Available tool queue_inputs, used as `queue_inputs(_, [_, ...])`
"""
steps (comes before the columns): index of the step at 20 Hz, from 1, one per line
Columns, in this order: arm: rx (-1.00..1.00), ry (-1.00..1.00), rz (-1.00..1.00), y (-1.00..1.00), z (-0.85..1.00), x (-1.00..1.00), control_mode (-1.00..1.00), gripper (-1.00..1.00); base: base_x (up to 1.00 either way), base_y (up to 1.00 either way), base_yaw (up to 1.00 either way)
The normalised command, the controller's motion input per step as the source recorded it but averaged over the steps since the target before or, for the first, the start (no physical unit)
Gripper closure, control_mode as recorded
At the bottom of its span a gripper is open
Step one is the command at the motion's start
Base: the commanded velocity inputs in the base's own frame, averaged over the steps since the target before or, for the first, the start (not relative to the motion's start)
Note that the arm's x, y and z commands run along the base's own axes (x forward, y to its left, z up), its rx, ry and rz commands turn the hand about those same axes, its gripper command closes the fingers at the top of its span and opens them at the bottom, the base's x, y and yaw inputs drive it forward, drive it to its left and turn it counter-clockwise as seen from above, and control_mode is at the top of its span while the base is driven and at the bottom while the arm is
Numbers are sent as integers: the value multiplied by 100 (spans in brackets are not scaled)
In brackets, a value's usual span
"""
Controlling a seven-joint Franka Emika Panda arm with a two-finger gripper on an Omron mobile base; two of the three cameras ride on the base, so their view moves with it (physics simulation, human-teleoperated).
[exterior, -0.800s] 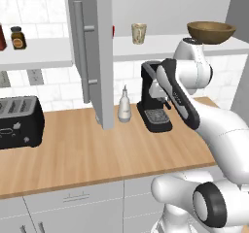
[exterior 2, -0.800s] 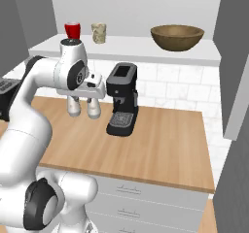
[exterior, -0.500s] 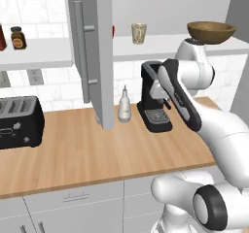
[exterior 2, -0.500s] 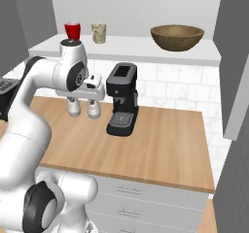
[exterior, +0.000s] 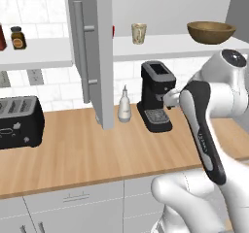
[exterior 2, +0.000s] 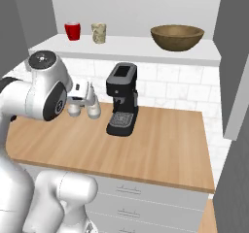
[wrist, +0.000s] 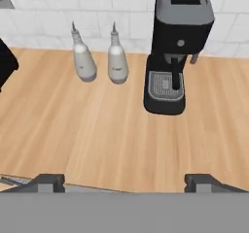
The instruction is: Gather all objects into one cabinet and sort the glasses and bowls to opposite sides.
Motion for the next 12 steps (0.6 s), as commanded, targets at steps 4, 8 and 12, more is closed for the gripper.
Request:
queue_inputs(4, [-3, -42, 0, 0, 59, -80, -100, -100, 0, 0, 0])
queue_inputs(8, [-4, -36, 0, -3, 62, -77, -100, -100, 0, 0, 0])
queue_inputs(12, [12, -4, 0, -5, 2, -23, -100, -100, 0, 0, 0])
